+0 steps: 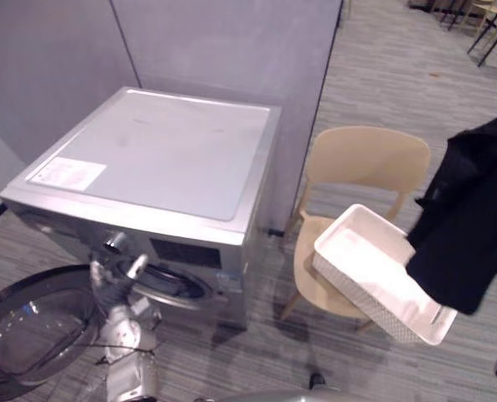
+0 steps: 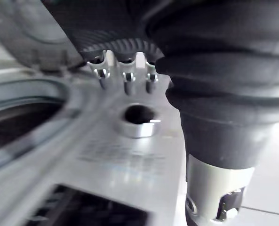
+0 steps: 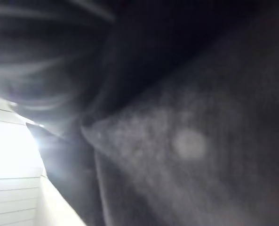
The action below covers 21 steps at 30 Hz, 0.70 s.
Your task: Pick up the laundry basket with both hands and put the clothes into the washing machine.
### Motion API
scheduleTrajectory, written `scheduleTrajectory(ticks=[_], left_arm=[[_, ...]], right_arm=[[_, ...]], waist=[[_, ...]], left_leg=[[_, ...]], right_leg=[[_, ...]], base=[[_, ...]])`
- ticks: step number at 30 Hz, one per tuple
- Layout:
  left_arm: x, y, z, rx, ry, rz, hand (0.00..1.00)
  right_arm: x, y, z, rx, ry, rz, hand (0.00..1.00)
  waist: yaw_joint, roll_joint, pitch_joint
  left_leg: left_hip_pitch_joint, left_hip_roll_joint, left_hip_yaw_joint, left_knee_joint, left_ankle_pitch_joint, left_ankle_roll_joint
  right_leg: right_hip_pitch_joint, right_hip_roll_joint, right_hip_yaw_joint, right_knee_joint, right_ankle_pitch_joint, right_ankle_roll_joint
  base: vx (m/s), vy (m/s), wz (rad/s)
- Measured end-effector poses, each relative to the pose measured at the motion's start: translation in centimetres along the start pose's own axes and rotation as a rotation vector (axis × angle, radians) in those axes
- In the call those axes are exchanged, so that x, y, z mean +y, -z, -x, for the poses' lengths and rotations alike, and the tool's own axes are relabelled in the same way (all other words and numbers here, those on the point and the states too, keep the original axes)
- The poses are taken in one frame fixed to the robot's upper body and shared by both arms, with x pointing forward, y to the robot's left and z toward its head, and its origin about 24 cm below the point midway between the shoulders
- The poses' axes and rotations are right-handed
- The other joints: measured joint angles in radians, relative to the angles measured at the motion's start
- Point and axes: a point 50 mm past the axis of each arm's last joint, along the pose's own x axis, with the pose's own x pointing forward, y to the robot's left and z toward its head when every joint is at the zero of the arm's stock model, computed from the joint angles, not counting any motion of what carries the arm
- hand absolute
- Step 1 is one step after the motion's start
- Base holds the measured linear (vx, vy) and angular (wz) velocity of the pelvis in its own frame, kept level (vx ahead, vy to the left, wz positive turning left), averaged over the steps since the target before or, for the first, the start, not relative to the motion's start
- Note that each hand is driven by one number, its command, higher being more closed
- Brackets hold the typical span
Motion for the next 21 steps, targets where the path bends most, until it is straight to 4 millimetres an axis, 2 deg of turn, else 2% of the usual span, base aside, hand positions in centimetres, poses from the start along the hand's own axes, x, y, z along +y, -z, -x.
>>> scheduleTrajectory(ticks=[1, 2, 4, 5, 6, 9, 10, 11, 12, 14, 15, 16, 17, 21], left_arm=[[-1.4, -3.8, -0.7, -0.191, 0.036, 0.010, 0.00], [-1.6, -4.6, -0.7, -0.230, 0.040, 0.019, 0.00], [-4.0, -10.5, -0.1, -0.535, 0.111, 0.090, 0.00], [-4.7, -11.6, 0.2, -0.600, 0.136, 0.104, 0.00], [-6.4, -13.6, 1.2, -0.720, 0.197, 0.149, 0.00], [-9.2, -15.4, 2.6, -0.813, 0.314, 0.257, 0.00], [-11.1, -16.5, 3.8, -0.856, 0.413, 0.343, 0.00], [-11.2, -16.5, 3.8, -0.857, 0.414, 0.344, 0.00], [-12.3, -16.9, 4.5, -0.871, 0.480, 0.389, 0.00], [-14.0, -17.6, 5.8, -0.868, 0.629, 0.493, 0.00], [-15.0, -17.8, 6.5, -0.848, 0.719, 0.550, 0.00], [-15.5, -17.7, 6.7, -0.835, 0.759, 0.566, 0.00], [-16.4, -17.5, 7.0, -0.805, 0.824, 0.577, 0.00], [-20.2, -15.1, 7.9, -0.584, 1.068, 0.613, 0.00]], right_arm=[[0.5, -0.5, 0.0, -0.020, -0.029, -0.013, 1.00], [0.6, -0.6, 0.0, -0.027, -0.034, -0.016, 1.00], [1.8, -1.4, 0.4, -0.084, -0.071, -0.059, 1.00], [2.2, -1.5, 0.5, -0.090, -0.080, -0.069, 1.00], [2.9, -1.4, 0.7, -0.092, -0.111, -0.084, 1.00], [4.2, -1.3, 1.3, -0.093, -0.149, -0.120, 1.00], [5.1, -1.1, 1.8, -0.091, -0.167, -0.156, 1.00], [5.1, -1.1, 1.8, -0.091, -0.168, -0.156, 1.00], [5.7, -0.9, 2.2, -0.086, -0.183, -0.175, 1.00], [6.3, -0.8, 2.7, -0.086, -0.180, -0.214, 1.00], [6.6, -0.7, 2.9, -0.079, -0.178, -0.228, 1.00], [6.7, -0.5, 3.0, -0.075, -0.178, -0.234, 1.00], [7.2, -0.4, 3.1, -0.069, -0.190, -0.241, 1.00], [8.8, -1.1, 2.4, -0.092, -0.213, -0.272, 1.00]], waist=[[0.007, 0.011, -0.018], [0.008, 0.015, -0.021], [0.008, 0.029, -0.039], [0.006, 0.032, -0.044], [0.006, 0.035, -0.054], [0.005, 0.038, -0.064], [0.004, 0.036, -0.065], [0.004, 0.037, -0.066], [0.003, 0.028, -0.061], [0.004, 0.035, -0.067], [0.003, 0.026, -0.061], [0.004, 0.033, -0.067], [0.003, 0.026, -0.065], [0.001, 0.034, -0.071]], left_leg=[[0.002, 0.000, -0.003, 0.000, 0.000, 0.000], [0.002, 0.000, -0.003, 0.000, 0.000, 0.000], [0.002, -0.001, -0.001, -0.002, 0.000, 0.000], [0.003, -0.001, -0.001, -0.003, 0.000, 0.000], [0.008, -0.002, 0.001, -0.003, 0.000, 0.000], [0.014, 0.000, 0.003, -0.003, 0.002, 0.003], [0.015, 0.001, 0.005, -0.003, 0.002, 0.003], [0.015, 0.001, 0.005, -0.003, 0.002, 0.003], [0.013, 0.001, 0.006, -0.005, 0.002, 0.003], [0.006, 0.001, 0.008, -0.006, 0.002, 0.003], [0.004, 0.000, 0.008, -0.011, 0.003, 0.003], [0.005, -0.001, 0.008, -0.013, 0.005, 0.004], [0.005, -0.002, 0.008, -0.023, 0.012, 0.008], [0.005, -0.003, 0.008, -0.038, 0.028, 0.009]], right_leg=[[0.013, 0.000, -0.002, -0.017, 0.009, 0.002], [0.016, 0.000, -0.003, -0.022, 0.013, 0.002], [0.035, 0.000, -0.002, -0.054, 0.030, 0.005], [0.039, 0.000, -0.002, -0.061, 0.035, 0.006], [0.048, 0.000, -0.001, -0.073, 0.042, 0.006], [0.061, 0.004, 0.001, -0.093, 0.056, 0.005], [0.063, 0.006, 0.006, -0.105, 0.066, 0.005], [0.063, 0.006, 0.006, -0.105, 0.066, 0.005], [0.063, 0.006, 0.008, -0.113, 0.073, 0.003], [0.064, 0.007, 0.013, -0.136, 0.090, 0.005], [0.064, 0.007, 0.013, -0.141, 0.093, 0.005], [0.064, 0.007, 0.013, -0.144, 0.095, 0.004], [0.064, 0.007, 0.013, -0.153, 0.103, 0.004], [0.064, 0.008, 0.011, -0.170, 0.115, 0.004]], base=[[-0.04, 0.005, 0.04], [-0.06, 0.015, 0.02], [-0.06, 0.019, -0.02], [-0.04, 0.015, -0.05], [-0.04, 0.013, -0.04], [-0.05, 0.006, -0.06], [-0.06, 0.002, -0.05], [-0.08, 0.002, -0.07], [-0.04, 0.003, -0.06], [-0.05, 0.006, -0.07], [-0.05, 0.004, -0.02], [-0.04, 0.003, 0.00], [0.00, 0.000, 0.00], [0.00, 0.000, 0.00]])
